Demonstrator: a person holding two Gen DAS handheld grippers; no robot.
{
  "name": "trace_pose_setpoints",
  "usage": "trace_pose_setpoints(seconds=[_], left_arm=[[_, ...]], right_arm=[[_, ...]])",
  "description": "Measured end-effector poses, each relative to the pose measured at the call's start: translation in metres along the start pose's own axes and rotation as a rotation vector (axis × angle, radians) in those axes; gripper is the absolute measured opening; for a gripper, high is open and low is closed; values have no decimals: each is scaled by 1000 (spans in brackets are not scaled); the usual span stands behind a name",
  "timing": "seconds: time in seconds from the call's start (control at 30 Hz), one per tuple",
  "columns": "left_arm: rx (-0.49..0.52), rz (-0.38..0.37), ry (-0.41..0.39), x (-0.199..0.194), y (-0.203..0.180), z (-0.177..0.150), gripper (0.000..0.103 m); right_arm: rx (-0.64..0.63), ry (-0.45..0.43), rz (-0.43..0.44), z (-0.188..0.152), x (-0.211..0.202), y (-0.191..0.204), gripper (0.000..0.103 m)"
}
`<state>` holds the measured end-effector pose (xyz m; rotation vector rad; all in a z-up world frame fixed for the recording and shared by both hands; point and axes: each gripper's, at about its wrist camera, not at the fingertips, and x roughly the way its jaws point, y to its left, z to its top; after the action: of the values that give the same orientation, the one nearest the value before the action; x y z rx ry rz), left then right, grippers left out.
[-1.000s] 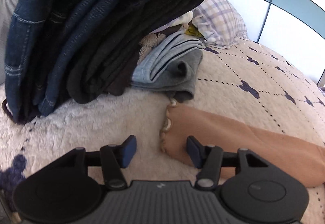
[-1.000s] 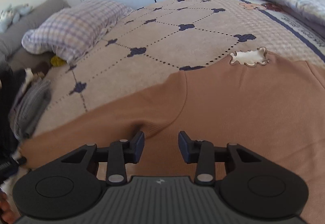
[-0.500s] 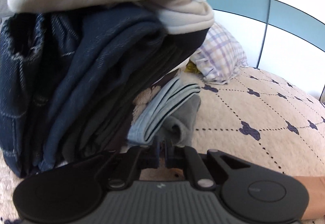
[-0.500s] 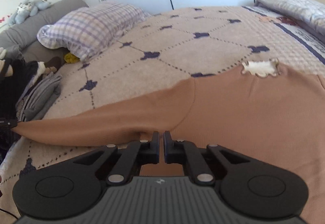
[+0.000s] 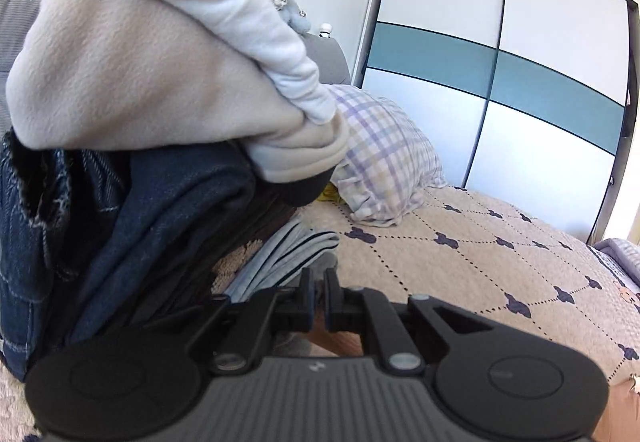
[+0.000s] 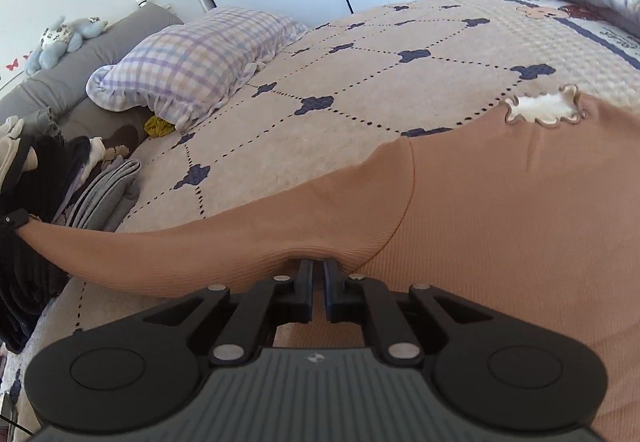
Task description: Fold clothes
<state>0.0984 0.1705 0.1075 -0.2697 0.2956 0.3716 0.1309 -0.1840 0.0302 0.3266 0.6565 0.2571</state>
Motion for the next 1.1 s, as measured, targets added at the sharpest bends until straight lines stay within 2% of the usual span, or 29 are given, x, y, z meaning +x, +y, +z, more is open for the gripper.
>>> trace_pose_setpoints(seconds=[0.07, 0.13, 0.3, 0.4, 0.47, 0.57, 0.63, 0.7, 0.77, 0.8, 0.87, 0.93, 0.97, 1.0, 1.03, 1.1], left_arm=[[3, -17, -19, -2, -4, 2, 4], [3, -37, -38, -3, -8, 4, 4], [31, -61, -82, 10, -31, 27, 4], [32, -57, -106, 23, -47, 49, 4], [39, -51, -144, 27, -55, 65, 0], [39, -29, -167, 22, -55, 76, 0], [50, -12, -122, 20, -48, 66, 0], [127, 6, -59, 19, -43, 43, 0], [139, 11, 11, 19, -34, 24, 2], [143, 12, 46, 19, -30, 14, 2], [94, 11, 123, 18, -19, -1, 2], [62, 4, 206, 23, -15, -14, 8], [52, -2, 246, 27, -14, -21, 12], [40, -3, 272, 30, -14, -27, 22], [17, -19, 302, 33, -15, -34, 38], [-29, -59, 363, 40, -18, -46, 56]], right_arm=[[20, 3, 23, 0, 5, -2, 9], [53, 61, 29, -3, 17, -8, 9], [77, 86, 40, -3, 18, -10, 9], [86, 106, 57, -3, 17, -12, 9], [97, 134, 73, -1, 15, -15, 9], [105, 157, 81, 0, 13, -17, 9], [110, 154, 83, 0, 13, -17, 9], [128, 153, 84, 1, 12, -18, 9], [137, 149, 95, 3, 9, -18, 9], [136, 142, 107, 5, 6, -17, 12], [134, 129, 131, 8, -1, -15, 16], [133, 103, 139, 13, -7, -13, 20], [130, 96, 132, 14, -8, -11, 23], [127, 99, 121, 15, -9, -11, 25], [124, 110, 108, 15, -9, -11, 25], [122, 143, 82, 13, -6, -12, 26]])
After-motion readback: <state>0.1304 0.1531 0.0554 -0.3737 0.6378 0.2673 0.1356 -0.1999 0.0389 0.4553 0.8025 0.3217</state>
